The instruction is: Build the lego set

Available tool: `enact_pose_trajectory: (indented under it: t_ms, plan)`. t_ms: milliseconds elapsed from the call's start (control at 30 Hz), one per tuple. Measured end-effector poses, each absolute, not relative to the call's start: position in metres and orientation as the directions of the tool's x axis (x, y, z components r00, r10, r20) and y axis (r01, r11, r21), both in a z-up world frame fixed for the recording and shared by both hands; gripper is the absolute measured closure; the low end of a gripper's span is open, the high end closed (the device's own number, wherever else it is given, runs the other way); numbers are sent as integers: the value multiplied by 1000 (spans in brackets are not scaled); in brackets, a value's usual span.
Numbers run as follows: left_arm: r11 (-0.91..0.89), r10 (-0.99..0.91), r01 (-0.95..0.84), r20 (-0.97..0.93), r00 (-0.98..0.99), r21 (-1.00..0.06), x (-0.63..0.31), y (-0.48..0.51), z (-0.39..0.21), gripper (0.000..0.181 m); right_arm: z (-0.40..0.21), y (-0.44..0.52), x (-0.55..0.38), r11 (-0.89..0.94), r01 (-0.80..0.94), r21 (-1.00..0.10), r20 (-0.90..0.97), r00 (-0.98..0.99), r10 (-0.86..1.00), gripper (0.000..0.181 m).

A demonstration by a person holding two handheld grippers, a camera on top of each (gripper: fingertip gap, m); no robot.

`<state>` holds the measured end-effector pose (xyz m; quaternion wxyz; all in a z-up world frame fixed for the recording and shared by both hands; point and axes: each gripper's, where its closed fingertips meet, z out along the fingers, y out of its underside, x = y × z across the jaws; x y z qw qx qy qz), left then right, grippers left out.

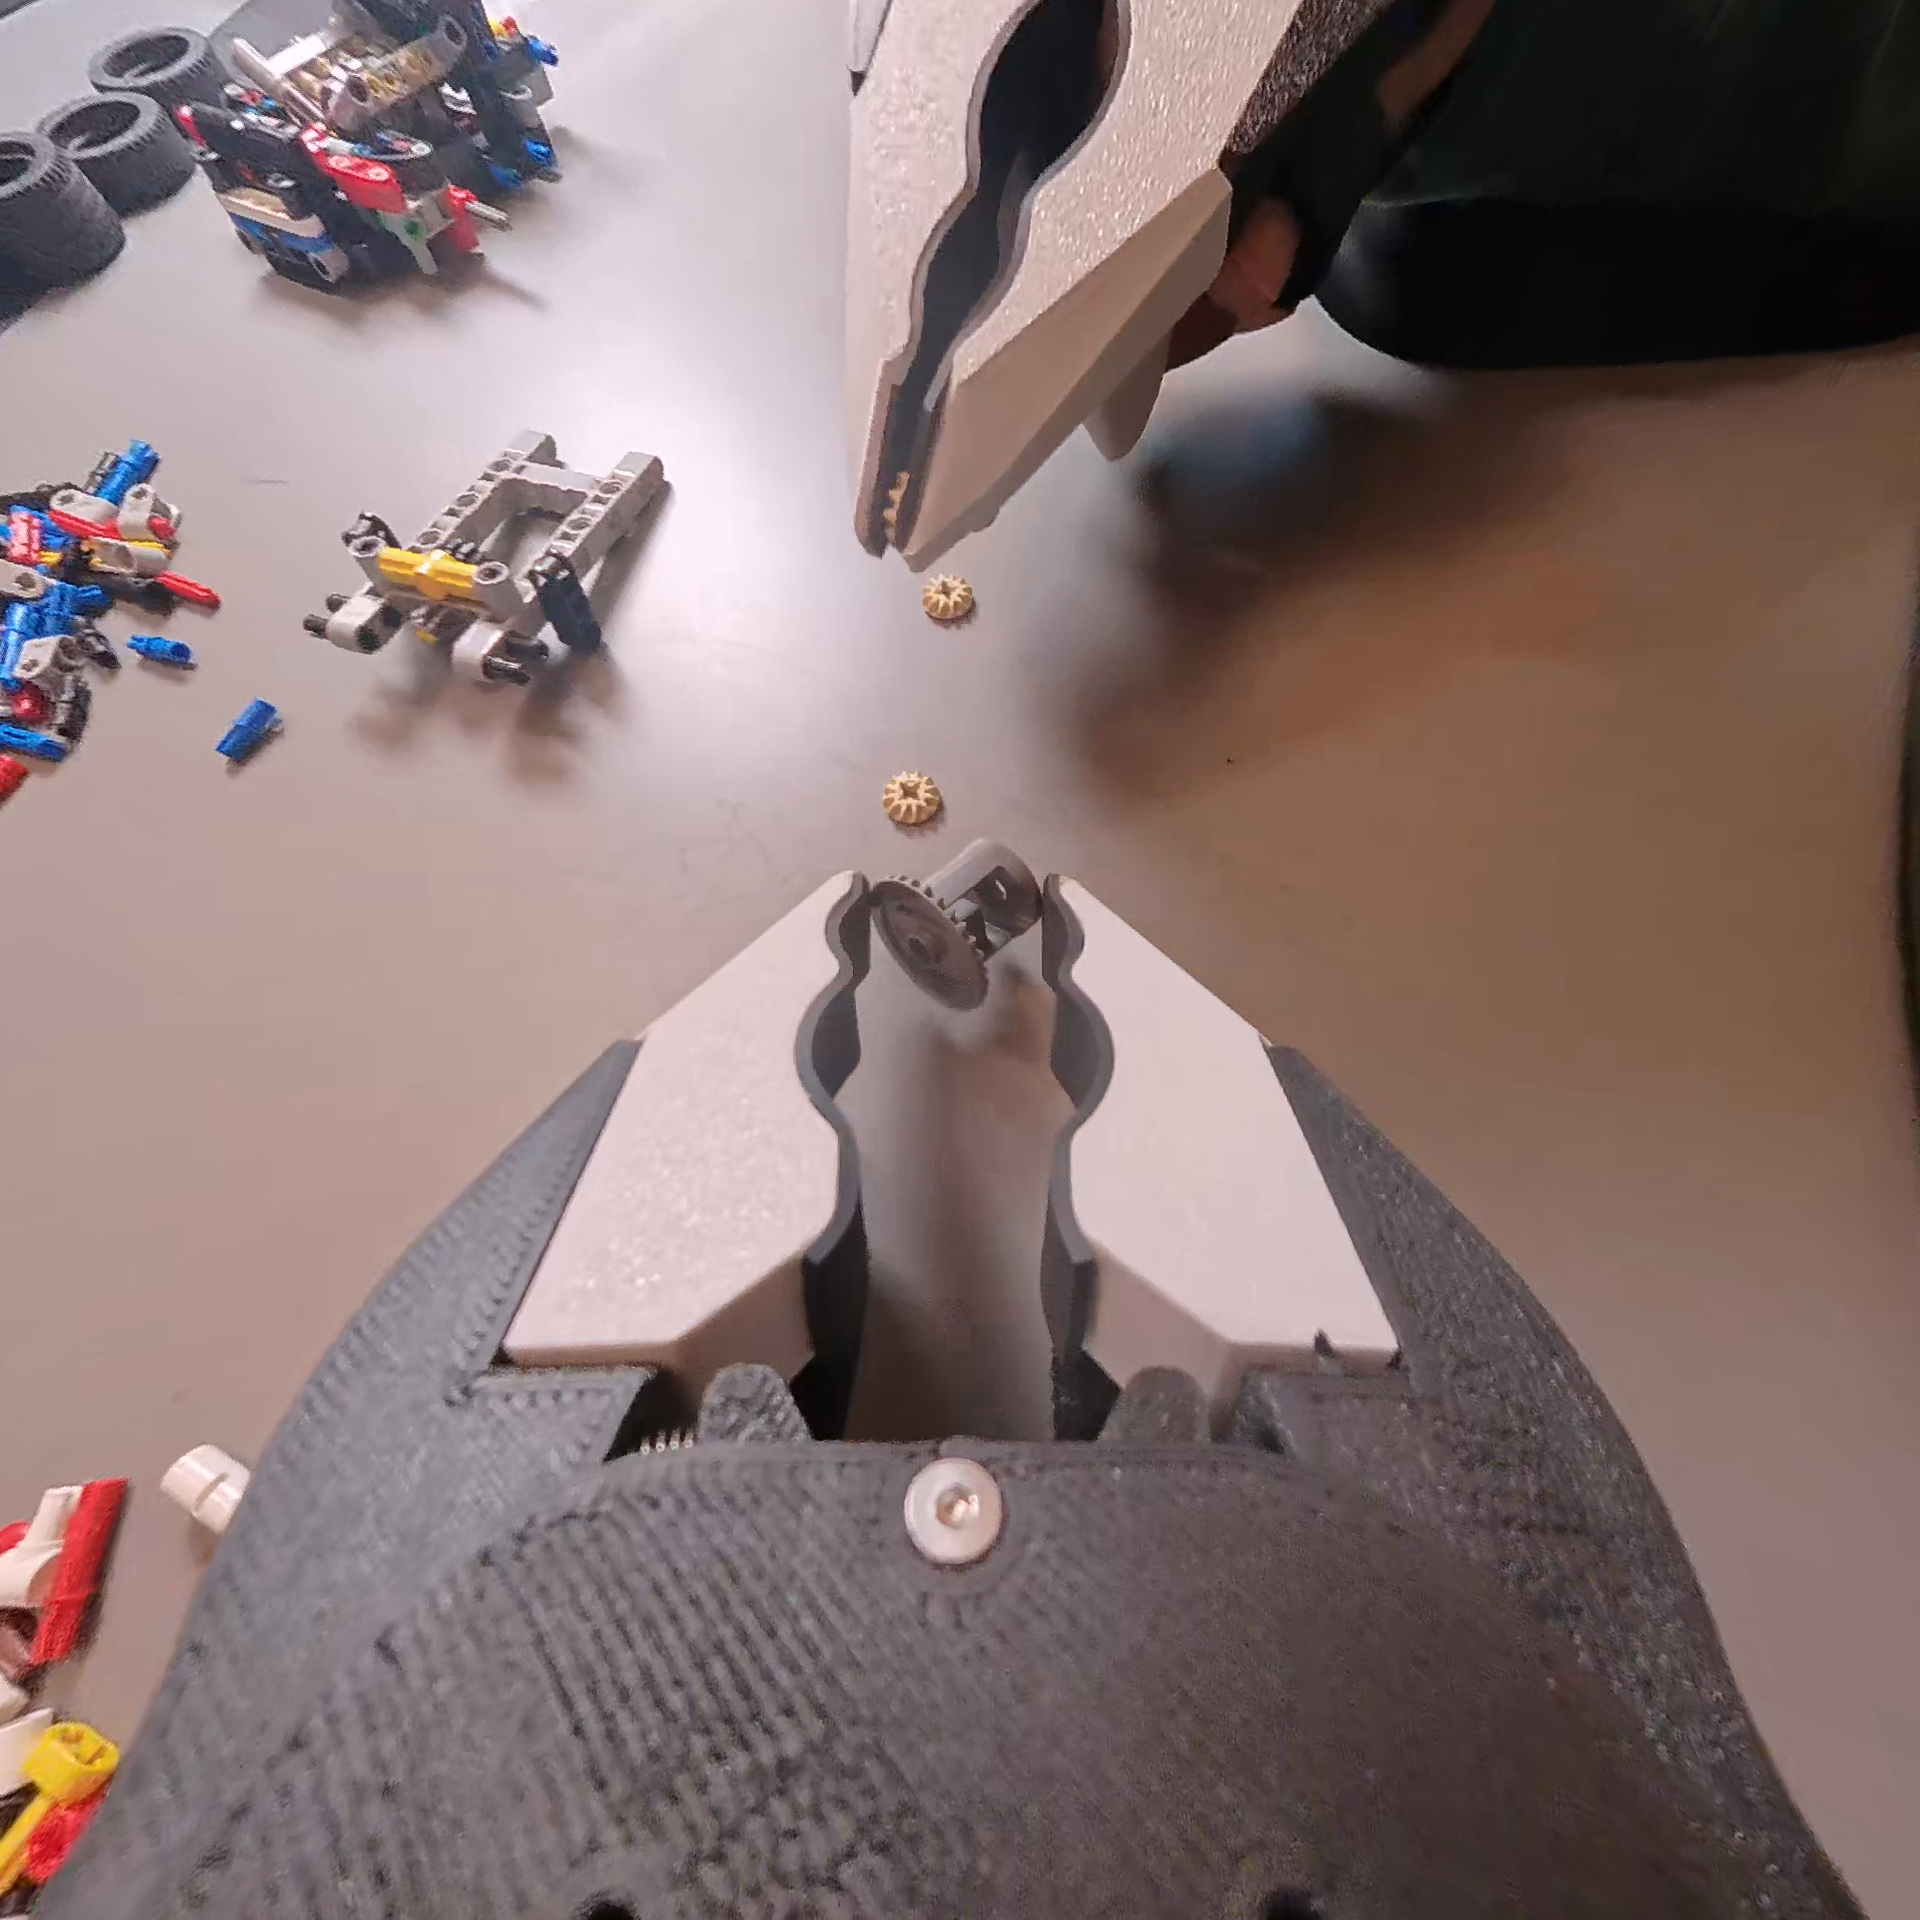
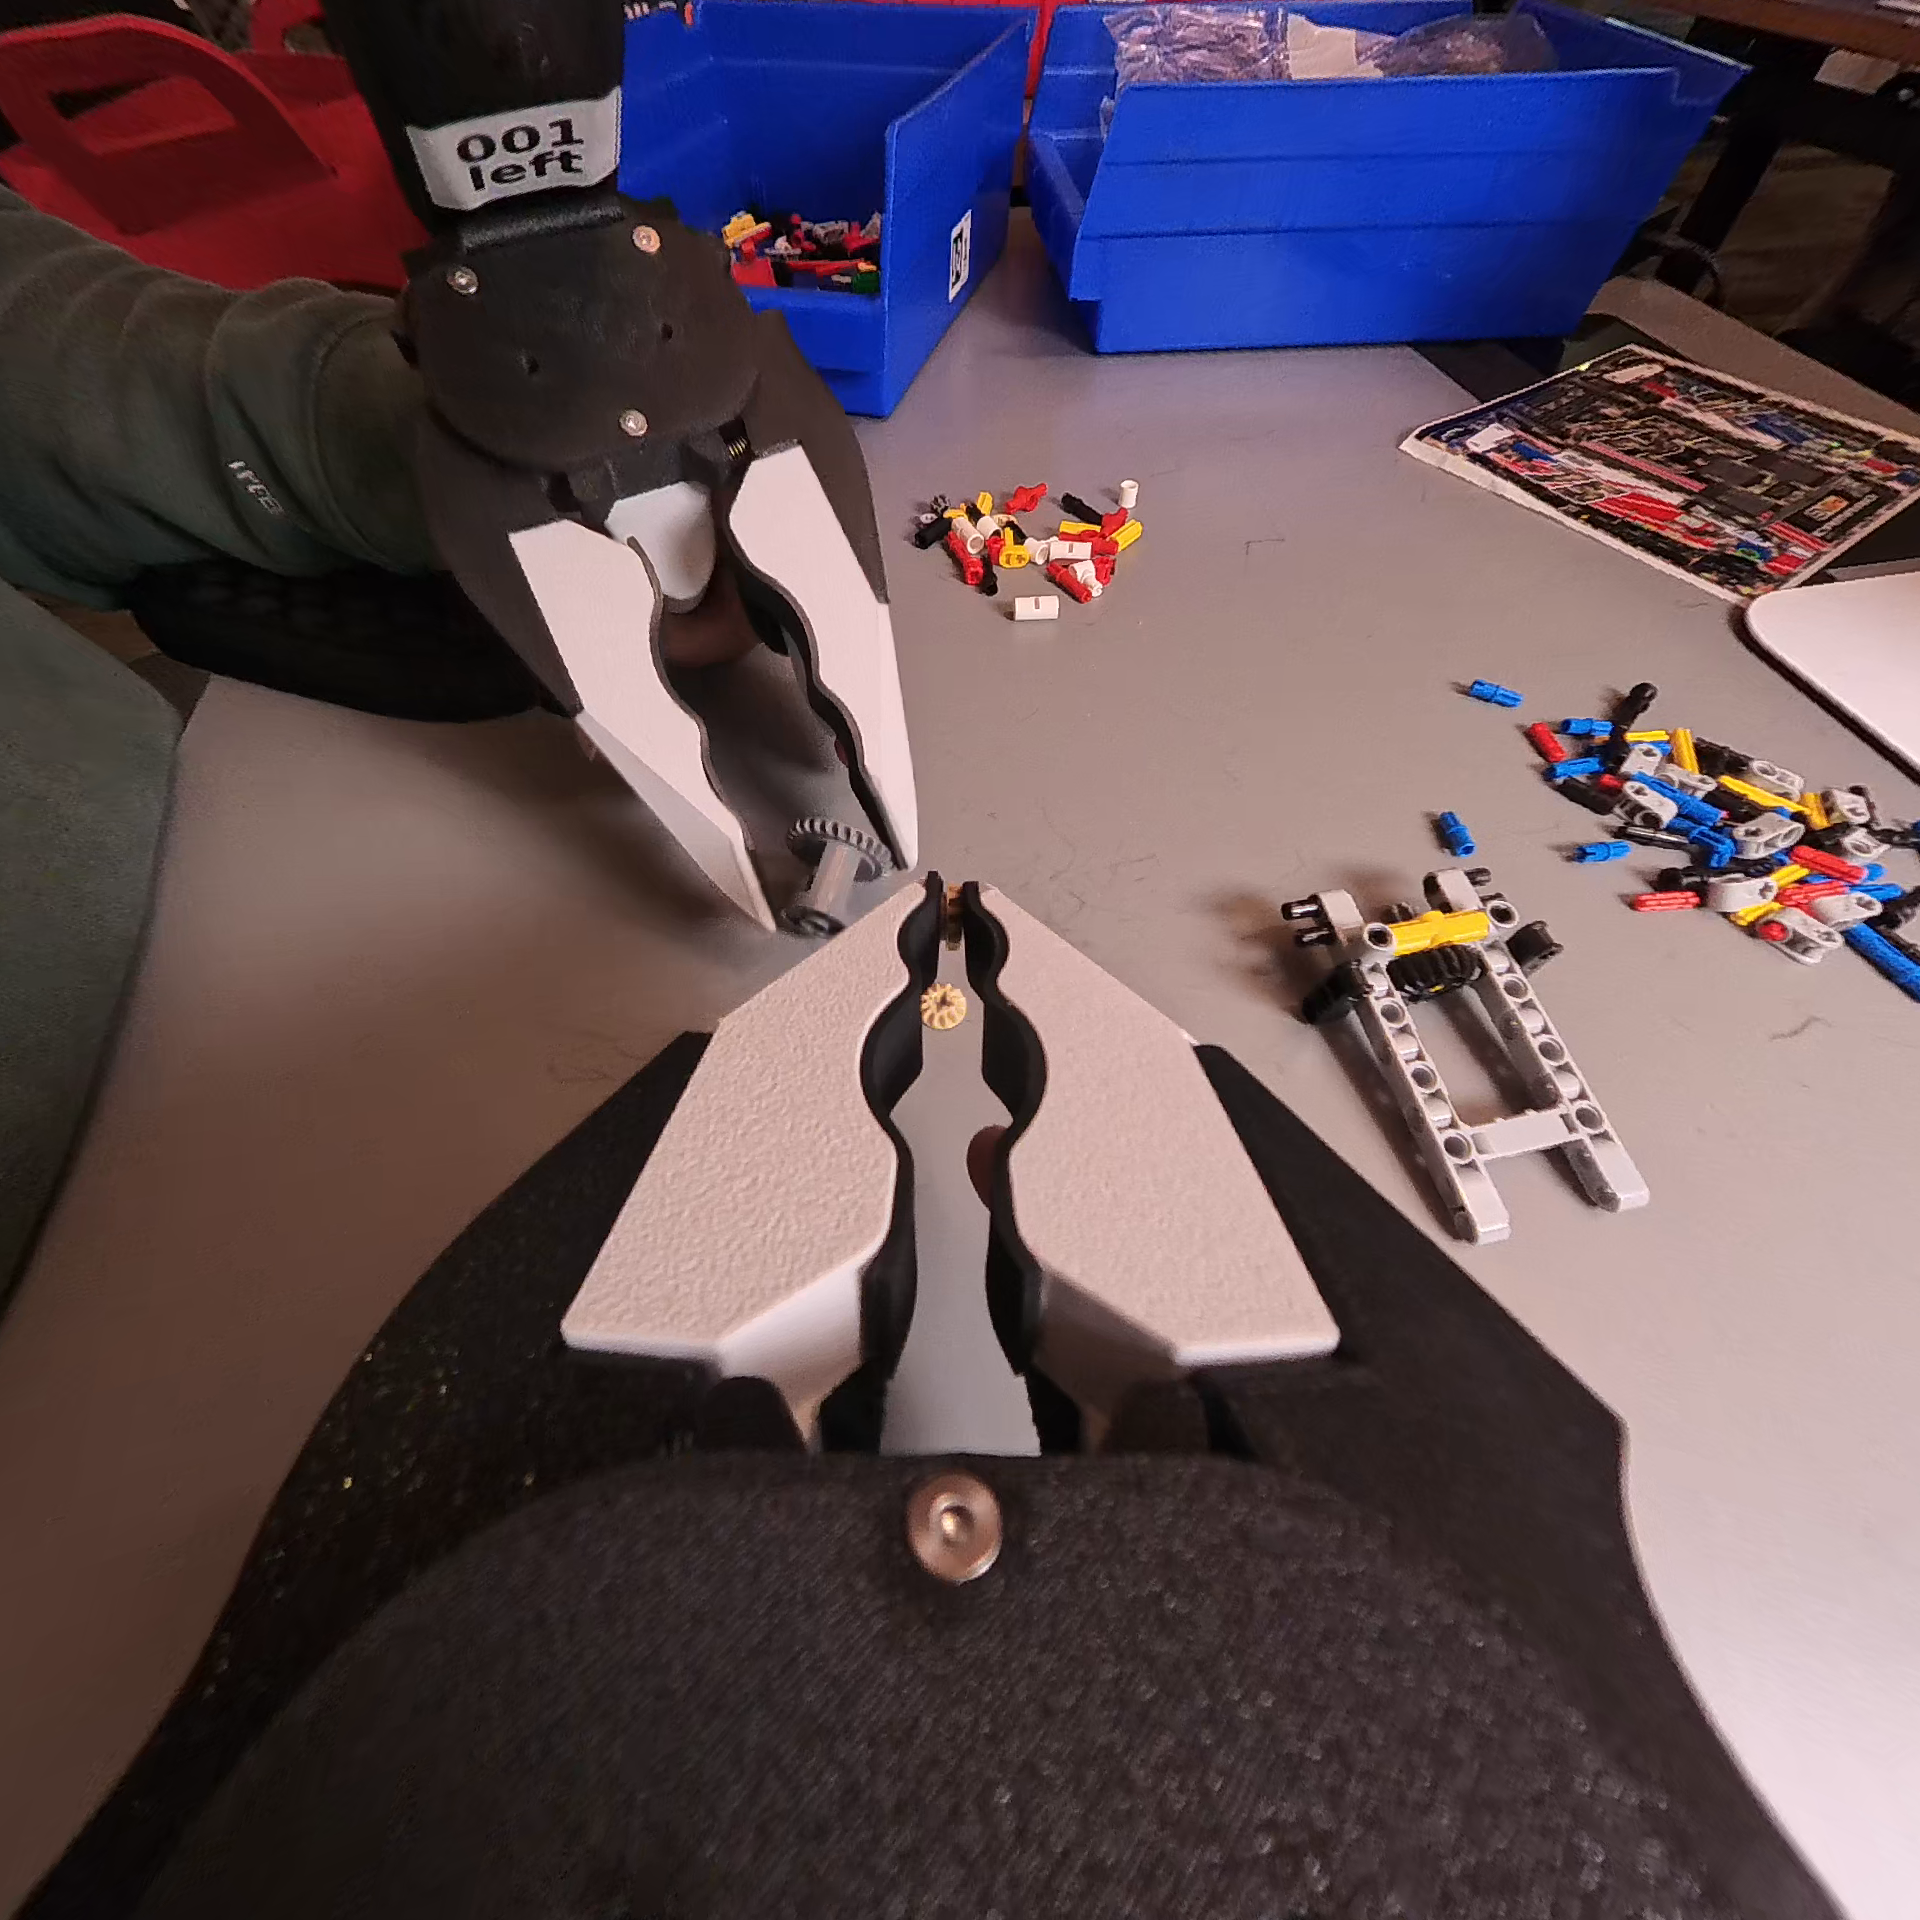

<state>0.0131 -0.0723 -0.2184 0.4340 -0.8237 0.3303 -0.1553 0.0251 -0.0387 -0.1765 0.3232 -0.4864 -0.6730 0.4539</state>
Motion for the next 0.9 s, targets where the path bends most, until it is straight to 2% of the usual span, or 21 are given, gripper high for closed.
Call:
enact_pose_trajectory:
  t_ms: [33,233,400,500,733,900]
  plan:
    - [-403,-675,-403,-30,737,-822,12,-72,-217,150,-177,-38,25,116,362,-925,-5,-316,949,179]
    - [-369,-650,-352,-32,759,-861,3,-69,-202,150,-174,-33,26,122,359,-925,8,-302,953,179]
    - [-375,-625,-166,117,772,-912,-7,-68,-180,150,-163,-23,30,61,326,-943,-33,-275,961,179]
    - [-375,-610,-124,144,779,-919,-15,-67,-175,150,-162,-19,32,46,326,-944,-45,-265,963,179]
    - [-411,-629,-239,84,773,-880,-10,-69,-196,150,-187,-32,31,129,423,-897,-7,-306,952,179]
    - [-431,-662,-364,16,749,-826,3,-69,-217,150,-215,-38,30,247,565,-788,77,-308,948,179]
